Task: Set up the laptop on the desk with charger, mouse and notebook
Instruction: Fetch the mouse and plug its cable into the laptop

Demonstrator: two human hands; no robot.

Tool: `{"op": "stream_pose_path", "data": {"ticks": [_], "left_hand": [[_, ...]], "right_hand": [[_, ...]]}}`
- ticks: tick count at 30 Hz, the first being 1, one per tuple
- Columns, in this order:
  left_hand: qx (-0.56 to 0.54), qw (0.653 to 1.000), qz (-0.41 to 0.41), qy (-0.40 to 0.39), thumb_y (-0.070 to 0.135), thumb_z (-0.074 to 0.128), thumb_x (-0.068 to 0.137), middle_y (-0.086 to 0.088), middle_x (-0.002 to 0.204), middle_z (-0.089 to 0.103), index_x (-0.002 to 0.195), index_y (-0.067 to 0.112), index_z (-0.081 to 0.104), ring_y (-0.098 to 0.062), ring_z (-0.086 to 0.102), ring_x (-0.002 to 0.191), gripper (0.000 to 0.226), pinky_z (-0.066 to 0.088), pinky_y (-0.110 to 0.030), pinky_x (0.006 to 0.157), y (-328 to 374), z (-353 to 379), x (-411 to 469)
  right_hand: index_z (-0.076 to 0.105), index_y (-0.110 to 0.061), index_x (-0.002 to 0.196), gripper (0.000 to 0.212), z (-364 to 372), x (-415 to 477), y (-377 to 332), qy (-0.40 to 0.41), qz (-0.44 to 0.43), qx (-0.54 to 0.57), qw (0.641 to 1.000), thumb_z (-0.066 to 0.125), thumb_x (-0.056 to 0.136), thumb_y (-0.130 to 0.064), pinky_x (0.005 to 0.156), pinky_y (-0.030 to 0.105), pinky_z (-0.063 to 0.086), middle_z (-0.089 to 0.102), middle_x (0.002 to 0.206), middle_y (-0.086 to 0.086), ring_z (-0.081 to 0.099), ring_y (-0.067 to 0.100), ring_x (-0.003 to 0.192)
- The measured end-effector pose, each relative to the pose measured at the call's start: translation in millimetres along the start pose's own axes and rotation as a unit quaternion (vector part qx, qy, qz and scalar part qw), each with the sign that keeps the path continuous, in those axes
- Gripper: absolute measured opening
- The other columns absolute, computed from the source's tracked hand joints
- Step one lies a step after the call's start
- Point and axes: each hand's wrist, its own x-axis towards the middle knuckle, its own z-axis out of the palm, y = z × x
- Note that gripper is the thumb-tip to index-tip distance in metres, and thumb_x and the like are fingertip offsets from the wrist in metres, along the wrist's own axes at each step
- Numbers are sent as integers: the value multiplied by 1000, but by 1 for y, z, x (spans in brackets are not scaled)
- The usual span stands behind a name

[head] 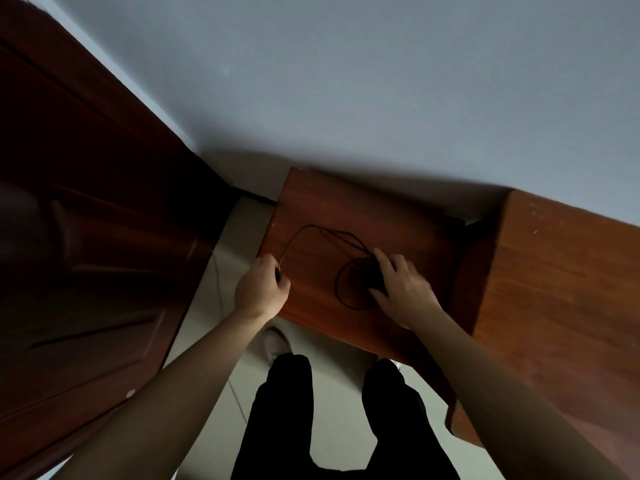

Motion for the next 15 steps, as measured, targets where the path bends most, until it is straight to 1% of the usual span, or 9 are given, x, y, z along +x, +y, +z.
{"op": "stream_pose_path", "data": {"ticks": [2, 5, 6, 8, 10, 13, 15], "left_hand": [[-6, 999, 30, 37, 22, 62, 90, -3, 87, 55, 88, 12, 51, -29, 60, 77, 14, 45, -35, 61, 16, -24, -11], [7, 994, 63, 94, 24, 63, 92, -9, 90, 64, 97, 9, 59, -32, 63, 84, 16, 39, -32, 62, 45, -71, -19], [10, 990, 76, 115, 26, 63, 93, -10, 91, 65, 100, 9, 61, -32, 63, 85, 19, 39, -31, 62, 56, -88, -22], [6, 982, 109, 155, 30, 61, 95, -10, 91, 66, 104, 9, 62, -31, 64, 83, 23, 45, -33, 62, 81, -124, -33], [-22, 973, 139, 184, 31, 59, 97, -10, 88, 67, 104, 8, 63, -32, 64, 80, 24, 48, -35, 62, 105, -150, -42], [-60, 956, 180, 226, 30, 59, 96, -6, 77, 65, 98, 10, 62, -31, 63, 71, 21, 40, -31, 55, 132, -174, -52], [-58, 943, 216, 245, 32, 60, 95, -5, 73, 66, 94, 13, 62, -31, 63, 67, 19, 42, -32, 54, 144, -190, -61]], "right_hand": [[16, -19, 160, 84, -31, -11, -3, 44, 14, 36, 998, 58, 94, -49, 87, 45, 54, 45, 137, 11, 52, 31, 120], [21, -16, 159, 83, -88, -29, -7, 110, -4, 40, 993, 56, 94, -53, 87, 46, 55, 47, 135, 12, 53, 32, 120], [23, -15, 158, 82, -107, -36, -8, 134, -15, 37, 990, 57, 93, -53, 86, 46, 54, 48, 135, 12, 53, 33, 120], [29, -13, 156, 81, -149, -54, -7, 184, -30, 31, 982, 60, 92, -52, 82, 46, 54, 52, 131, 14, 55, 34, 119], [33, -13, 154, 79, -181, -71, -4, 224, -33, 27, 974, 61, 90, -51, 79, 46, 55, 54, 128, 13, 57, 33, 116], [34, -15, 154, 80, -209, -89, -5, 271, -26, 30, 962, 61, 89, -52, 78, 45, 56, 55, 128, 11, 58, 32, 114], [34, -16, 154, 81, -219, -106, -11, 301, -14, 37, 953, 62, 88, -53, 80, 45, 55, 54, 129, 11, 58, 32, 115]]}}
